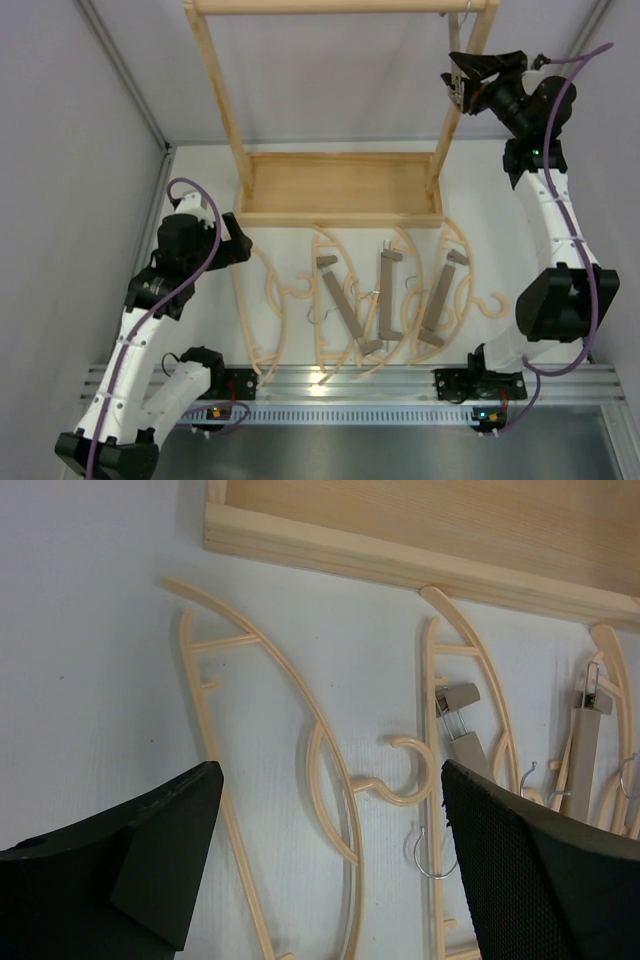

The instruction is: Organize the hangers

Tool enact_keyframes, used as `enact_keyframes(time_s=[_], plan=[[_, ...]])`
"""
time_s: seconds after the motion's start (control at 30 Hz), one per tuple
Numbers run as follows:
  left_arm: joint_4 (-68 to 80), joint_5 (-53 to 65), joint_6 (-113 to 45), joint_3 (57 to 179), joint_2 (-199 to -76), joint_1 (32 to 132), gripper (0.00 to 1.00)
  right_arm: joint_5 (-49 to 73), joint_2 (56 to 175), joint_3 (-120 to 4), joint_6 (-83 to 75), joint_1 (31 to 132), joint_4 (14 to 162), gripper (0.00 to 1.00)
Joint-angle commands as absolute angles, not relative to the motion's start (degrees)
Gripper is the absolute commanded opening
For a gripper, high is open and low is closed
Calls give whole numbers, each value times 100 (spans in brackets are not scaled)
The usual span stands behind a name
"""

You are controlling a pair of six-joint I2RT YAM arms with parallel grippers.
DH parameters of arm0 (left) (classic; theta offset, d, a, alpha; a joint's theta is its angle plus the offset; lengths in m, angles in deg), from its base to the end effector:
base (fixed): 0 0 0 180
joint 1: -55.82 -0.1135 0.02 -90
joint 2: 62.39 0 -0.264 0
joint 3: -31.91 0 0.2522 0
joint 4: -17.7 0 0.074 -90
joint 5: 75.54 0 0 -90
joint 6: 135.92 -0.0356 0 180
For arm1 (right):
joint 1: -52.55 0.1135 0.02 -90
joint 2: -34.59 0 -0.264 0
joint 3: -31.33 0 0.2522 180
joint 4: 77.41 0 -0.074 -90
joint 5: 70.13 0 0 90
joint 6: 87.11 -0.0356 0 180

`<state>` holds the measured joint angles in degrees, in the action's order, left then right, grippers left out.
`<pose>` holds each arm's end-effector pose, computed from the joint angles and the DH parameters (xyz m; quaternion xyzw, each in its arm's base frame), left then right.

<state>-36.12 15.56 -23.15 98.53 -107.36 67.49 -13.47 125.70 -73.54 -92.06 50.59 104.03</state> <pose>0.1572 -0.0318 0.3348 -0.0893 0.8707 -0.1351 0.4643 0.3706 0.0069 0.4646 0.2843 0.5564 0.6719 0.3975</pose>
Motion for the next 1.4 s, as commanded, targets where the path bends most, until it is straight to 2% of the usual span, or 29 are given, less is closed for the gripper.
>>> enact_keyframes(time_s=[0.0, 0.3, 0.5, 0.93, 1.13, 1.33, 1.37], plan=[[-3342, 1577, -2342, 9753, -10607, 6716, 94, -1248, 12126, -7384, -8826, 4965, 10079, 52], [-3342, 1612, -2368, 9586, -10457, 6716, 94, -773, 11440, -7279, -7639, 4965, 9095, 67], [-3350, 1604, -2377, 9560, -10387, 6716, 94, -527, 10685, -6603, -6884, 4965, 8585, 72], [-3254, 1595, -2342, 9437, -10150, 6725, 94, 352, 7102, -3413, -4380, 5149, 6803, 72], [-3236, 1498, -2333, 9401, -10158, 6734, 94, 1132, 6308, -2621, -3535, 6342, 5597, 65], [-3245, 1586, -2307, 9375, -10097, 6751, 94, 2204, 6368, -1698, -3954, 8442, 5701, 57], [-3245, 1638, -2307, 9375, -10080, 6760, 94, 2459, 6421, -1584, -4051, 9185, 5754, 56]])
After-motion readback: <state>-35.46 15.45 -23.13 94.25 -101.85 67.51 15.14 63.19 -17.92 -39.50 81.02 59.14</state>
